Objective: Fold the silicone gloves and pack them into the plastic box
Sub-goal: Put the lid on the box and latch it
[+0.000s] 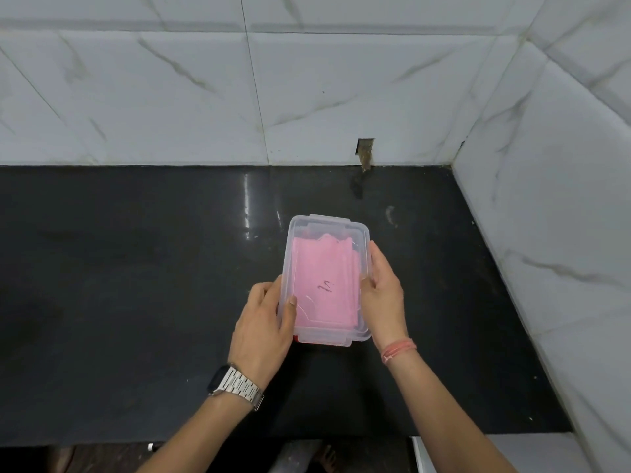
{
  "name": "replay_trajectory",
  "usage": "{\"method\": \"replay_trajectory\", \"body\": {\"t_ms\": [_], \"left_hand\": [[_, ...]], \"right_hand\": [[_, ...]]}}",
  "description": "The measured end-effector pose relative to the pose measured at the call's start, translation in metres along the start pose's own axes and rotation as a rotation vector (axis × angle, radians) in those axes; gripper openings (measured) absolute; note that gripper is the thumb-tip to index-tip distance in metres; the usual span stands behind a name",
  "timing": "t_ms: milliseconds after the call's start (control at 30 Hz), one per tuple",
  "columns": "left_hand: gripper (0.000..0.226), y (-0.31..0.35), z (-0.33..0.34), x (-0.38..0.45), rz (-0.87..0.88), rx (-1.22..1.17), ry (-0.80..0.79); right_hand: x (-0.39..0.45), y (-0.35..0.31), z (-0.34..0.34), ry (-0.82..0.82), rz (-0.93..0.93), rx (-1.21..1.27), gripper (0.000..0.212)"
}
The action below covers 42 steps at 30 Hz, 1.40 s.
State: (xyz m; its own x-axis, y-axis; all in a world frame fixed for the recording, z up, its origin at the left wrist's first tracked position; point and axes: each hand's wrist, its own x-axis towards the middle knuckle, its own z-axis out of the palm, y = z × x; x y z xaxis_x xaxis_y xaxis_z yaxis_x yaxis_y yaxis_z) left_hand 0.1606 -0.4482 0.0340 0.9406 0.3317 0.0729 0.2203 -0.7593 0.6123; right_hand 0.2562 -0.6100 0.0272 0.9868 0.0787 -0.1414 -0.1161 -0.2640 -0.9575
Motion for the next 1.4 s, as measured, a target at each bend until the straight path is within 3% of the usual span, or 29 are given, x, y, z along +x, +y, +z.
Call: {"method": "replay_trajectory", "body": {"t_ms": [433, 567, 767, 933, 1267, 1400], "left_hand": [[0.037, -0.003, 0.006, 0.001, -0.083, -0.044, -0.091], [0.052, -0.002, -0.002, 0.026, -0.095, -0.028, -0.112], [0.041, 0.019, 0.007, 0.128, -0.054, 0.108, -0.088], [0.039, 0.03, 0.026, 0.177, -0.06, 0.232, -0.181], [0.041, 0.015, 0.047, 0.193, -0.138, 0.112, -0.185], [0.041, 0.011, 0.052, 0.194, -0.161, 0.113, -0.188]], "right_hand": [[0.009, 0.004, 0.006, -0.009, -0.02, -0.152, 0.047], [0.026, -0.013, 0.003, 0.011, -0.011, -0.133, 0.044], [0.09, -0.038, 0.015, 0.004, -0.018, -0.457, 0.031], [0.124, -0.042, 0.033, -0.049, 0.045, -0.723, 0.04], [0.137, -0.036, 0.038, -0.08, 0.051, -0.833, 0.042], [0.136, -0.027, 0.04, -0.071, 0.003, -0.812, 0.028]]}}
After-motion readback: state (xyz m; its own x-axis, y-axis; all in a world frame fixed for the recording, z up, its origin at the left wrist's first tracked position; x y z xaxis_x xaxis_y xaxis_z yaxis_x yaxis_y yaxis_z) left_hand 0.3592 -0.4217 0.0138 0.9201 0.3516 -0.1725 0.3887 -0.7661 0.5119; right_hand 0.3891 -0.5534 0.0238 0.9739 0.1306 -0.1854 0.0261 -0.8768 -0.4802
